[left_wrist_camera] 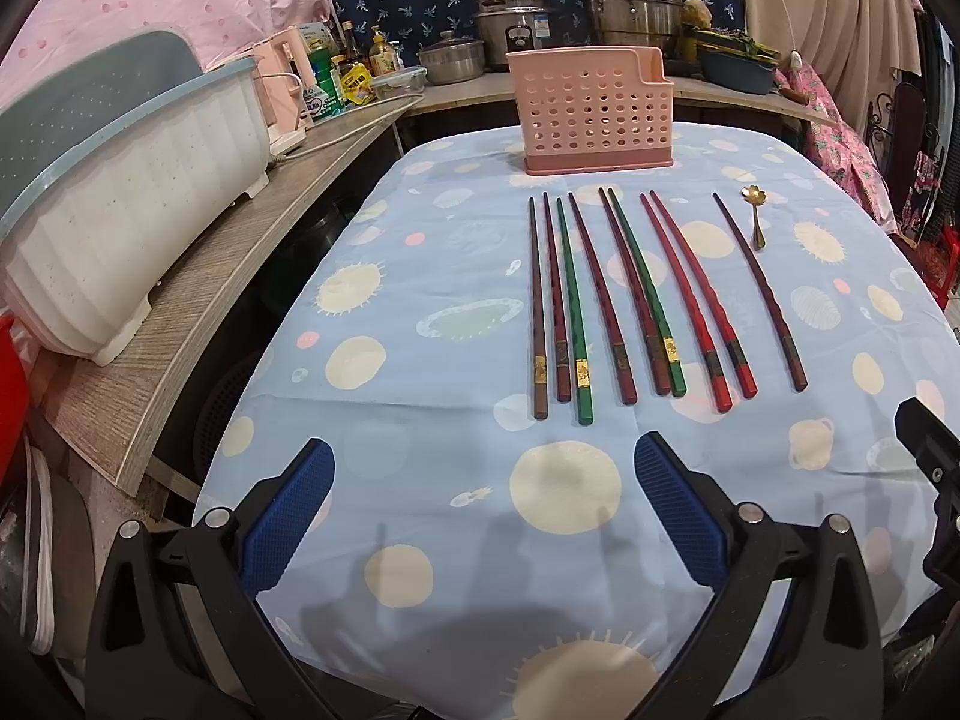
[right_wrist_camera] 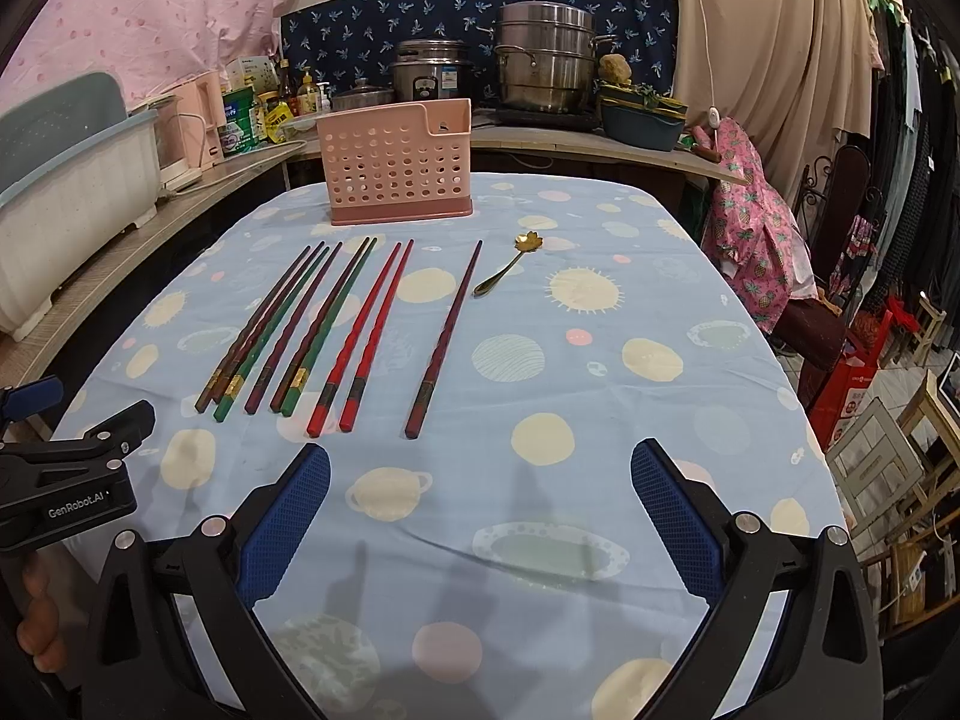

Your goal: Organize utensils

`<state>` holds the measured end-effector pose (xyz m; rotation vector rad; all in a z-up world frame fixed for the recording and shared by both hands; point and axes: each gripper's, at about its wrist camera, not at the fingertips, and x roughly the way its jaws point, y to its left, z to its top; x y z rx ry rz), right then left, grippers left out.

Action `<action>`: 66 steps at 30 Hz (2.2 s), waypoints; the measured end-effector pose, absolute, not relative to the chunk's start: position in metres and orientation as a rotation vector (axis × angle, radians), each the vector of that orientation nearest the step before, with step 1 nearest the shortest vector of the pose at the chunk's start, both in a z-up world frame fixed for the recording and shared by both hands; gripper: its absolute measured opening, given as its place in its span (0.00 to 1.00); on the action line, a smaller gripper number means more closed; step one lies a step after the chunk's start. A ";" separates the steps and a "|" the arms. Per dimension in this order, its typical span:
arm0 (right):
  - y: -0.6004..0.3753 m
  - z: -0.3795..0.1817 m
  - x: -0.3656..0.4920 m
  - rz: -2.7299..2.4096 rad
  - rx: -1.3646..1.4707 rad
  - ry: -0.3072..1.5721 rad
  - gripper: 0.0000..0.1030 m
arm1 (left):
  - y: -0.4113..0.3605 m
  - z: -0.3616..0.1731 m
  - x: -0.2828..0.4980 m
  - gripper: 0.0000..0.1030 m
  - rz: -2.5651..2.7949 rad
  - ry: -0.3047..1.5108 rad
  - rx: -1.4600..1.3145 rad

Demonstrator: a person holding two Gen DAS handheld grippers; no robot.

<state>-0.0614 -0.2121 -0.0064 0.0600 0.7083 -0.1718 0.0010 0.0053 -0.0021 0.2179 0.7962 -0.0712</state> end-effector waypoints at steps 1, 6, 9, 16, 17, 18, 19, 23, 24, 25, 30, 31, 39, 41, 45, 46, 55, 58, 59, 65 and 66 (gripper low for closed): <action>-0.212 -0.006 -0.061 -0.172 0.060 0.708 0.93 | 0.005 -0.002 0.001 0.93 -0.071 0.796 0.218; -0.212 -0.006 -0.061 -0.172 0.060 0.709 0.93 | 0.004 -0.001 0.001 0.93 -0.072 0.796 0.219; -0.212 -0.006 -0.061 -0.172 0.060 0.708 0.94 | 0.004 -0.001 0.000 0.93 -0.072 0.795 0.219; -0.212 -0.006 -0.061 -0.173 0.061 0.709 0.93 | 0.005 -0.002 0.003 0.93 -0.082 0.808 0.207; -0.212 -0.006 -0.061 -0.175 0.061 0.709 0.93 | 0.006 -0.002 0.005 0.93 -0.085 0.815 0.200; -0.213 -0.007 -0.061 -0.176 0.062 0.709 0.94 | 0.008 -0.004 0.007 0.93 -0.087 0.824 0.187; -0.214 -0.007 -0.061 -0.177 0.064 0.710 0.93 | 0.011 -0.005 0.008 0.93 -0.084 0.829 0.178; -0.219 -0.009 -0.059 -0.181 0.071 0.714 0.94 | 0.024 -0.010 0.018 0.92 -0.072 0.846 0.143; -0.220 -0.010 -0.058 -0.182 0.070 0.715 0.93 | 0.027 -0.011 0.021 0.92 -0.071 0.844 0.140; -0.223 -0.011 -0.056 -0.181 0.071 0.717 0.93 | 0.029 -0.012 0.024 0.92 -0.069 0.843 0.137; -0.227 -0.015 -0.048 -0.182 0.066 0.723 0.93 | 0.030 -0.021 0.044 0.88 -0.073 0.853 0.134; -0.228 -0.015 -0.047 -0.184 0.066 0.725 0.93 | 0.028 -0.024 0.048 0.87 -0.078 0.857 0.137; -0.234 -0.017 -0.028 -0.195 0.069 0.732 0.93 | 0.021 -0.046 0.070 0.80 -0.089 0.903 0.163; -0.235 -0.018 -0.023 -0.197 0.069 0.733 0.93 | 0.022 -0.049 0.072 0.78 -0.093 0.911 0.164; -0.239 -0.020 -0.011 -0.197 0.067 0.737 0.93 | 0.020 -0.053 0.077 0.70 -0.101 0.918 0.177; -0.240 -0.020 -0.007 -0.196 0.067 0.736 0.93 | 0.021 -0.054 0.078 0.70 -0.106 0.921 0.173; -0.265 -0.021 0.060 -0.210 0.111 0.749 0.84 | 0.025 -0.053 0.090 0.53 -0.125 0.932 0.133; -0.268 -0.028 0.089 -0.201 0.120 0.776 0.73 | 0.021 -0.052 0.092 0.40 -0.147 0.938 0.127; -0.268 -0.031 0.098 -0.196 0.125 0.793 0.70 | 0.020 -0.052 0.093 0.34 -0.154 0.940 0.124; -0.269 -0.048 0.135 -0.183 0.173 0.863 0.46 | 0.017 -0.052 0.098 0.19 -0.180 0.949 0.114; -0.268 -0.050 0.139 -0.184 0.176 0.870 0.43 | 0.017 -0.052 0.098 0.18 -0.180 0.949 0.112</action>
